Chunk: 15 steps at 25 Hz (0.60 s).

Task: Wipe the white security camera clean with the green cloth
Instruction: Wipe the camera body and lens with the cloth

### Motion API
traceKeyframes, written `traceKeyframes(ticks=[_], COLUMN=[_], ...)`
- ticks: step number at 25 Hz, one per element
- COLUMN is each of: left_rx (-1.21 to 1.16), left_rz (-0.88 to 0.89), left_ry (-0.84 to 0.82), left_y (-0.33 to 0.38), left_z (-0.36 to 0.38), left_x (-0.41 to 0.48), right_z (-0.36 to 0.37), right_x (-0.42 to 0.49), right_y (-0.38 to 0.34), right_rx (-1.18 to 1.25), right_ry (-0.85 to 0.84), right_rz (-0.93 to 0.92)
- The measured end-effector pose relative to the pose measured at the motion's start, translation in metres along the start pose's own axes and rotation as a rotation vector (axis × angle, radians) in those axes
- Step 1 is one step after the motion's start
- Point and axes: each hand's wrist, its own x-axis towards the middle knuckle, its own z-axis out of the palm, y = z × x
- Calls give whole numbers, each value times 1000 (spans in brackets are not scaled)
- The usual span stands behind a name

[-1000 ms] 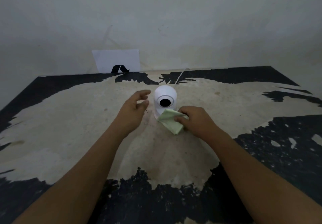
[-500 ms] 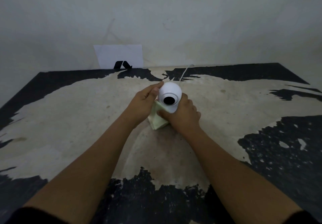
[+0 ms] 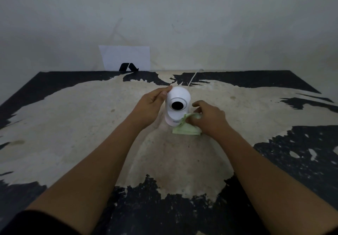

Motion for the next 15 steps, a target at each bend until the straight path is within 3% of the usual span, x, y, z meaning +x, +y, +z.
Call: traceKeyframes(ticks=[5,9,15], left_rx=[-46,-53,-40], left_rz=[-17,-19,-11], left_ry=[17,38,37], left_y=[0,2,0], left_z=[5,6,6], left_x=[-2,-4,-3], right_z=[14,29,9], right_x=[0,-4,1], right_y=[-11,-35,-15], right_rx=[-100,125,-7], right_ry=[-28,80,-90], right_rz=[-37,50,-71])
